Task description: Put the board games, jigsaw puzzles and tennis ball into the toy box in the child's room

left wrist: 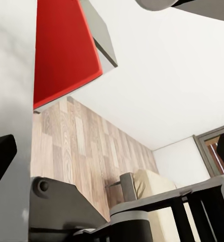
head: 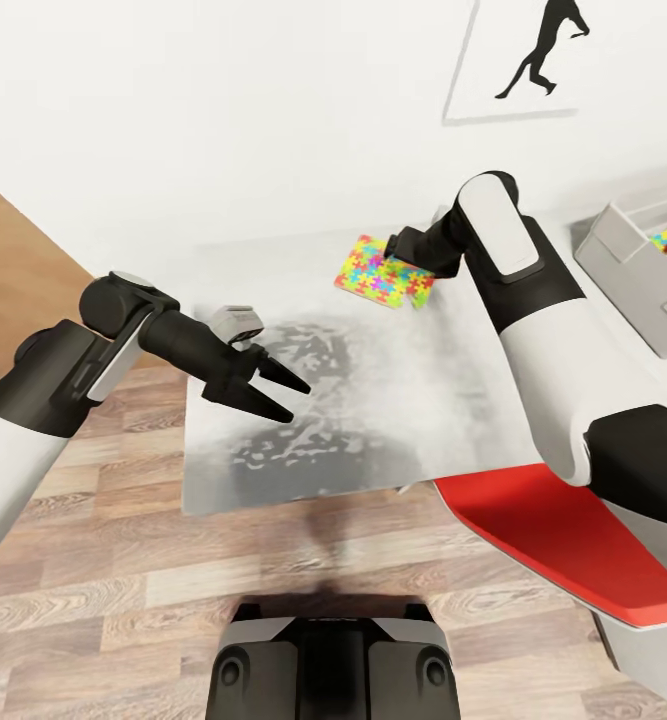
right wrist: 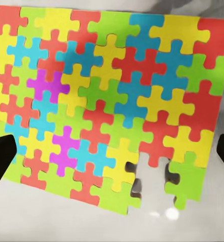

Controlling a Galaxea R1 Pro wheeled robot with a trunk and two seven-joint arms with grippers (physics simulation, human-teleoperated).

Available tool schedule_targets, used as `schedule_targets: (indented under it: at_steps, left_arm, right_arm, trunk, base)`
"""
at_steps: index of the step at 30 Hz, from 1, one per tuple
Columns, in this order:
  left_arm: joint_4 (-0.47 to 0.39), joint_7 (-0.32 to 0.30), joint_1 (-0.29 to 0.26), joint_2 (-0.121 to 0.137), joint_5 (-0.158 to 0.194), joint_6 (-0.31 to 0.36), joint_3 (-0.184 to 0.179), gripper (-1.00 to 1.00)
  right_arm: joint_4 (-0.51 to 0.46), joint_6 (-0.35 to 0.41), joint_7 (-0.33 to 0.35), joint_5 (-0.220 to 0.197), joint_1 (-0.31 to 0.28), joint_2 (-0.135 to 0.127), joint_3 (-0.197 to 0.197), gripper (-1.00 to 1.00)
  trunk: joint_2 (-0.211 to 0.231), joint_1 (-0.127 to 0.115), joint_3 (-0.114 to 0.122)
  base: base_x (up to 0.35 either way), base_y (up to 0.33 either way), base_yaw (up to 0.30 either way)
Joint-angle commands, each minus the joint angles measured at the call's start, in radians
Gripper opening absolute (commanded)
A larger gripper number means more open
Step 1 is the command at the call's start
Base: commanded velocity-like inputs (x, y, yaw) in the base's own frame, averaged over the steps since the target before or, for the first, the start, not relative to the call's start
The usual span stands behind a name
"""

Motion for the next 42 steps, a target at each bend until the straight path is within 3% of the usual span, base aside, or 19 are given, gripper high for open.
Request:
schedule_targets:
  at_steps: [1,42]
  left_arm:
    - [0.0,-0.004,-0.001,0.0,0.001,0.011,-0.002,1.0]
    - [0.001,-0.004,-0.001,-0.001,-0.001,0.009,-0.005,1.0]
  right_arm:
    - [-0.001,0.001,-0.01,-0.01,-0.001,-0.001,0.002,1.0]
    - [0.027,-0.005,-0.009,-0.01,0.005,-0.004,0.008,1.0]
  trunk:
    - [-0.001,0.0,-0.001]
    - [-0.001,0.0,-0.001]
  base:
    - [0.0,-0.05,0.0]
    - [0.019,0.008,0.0]
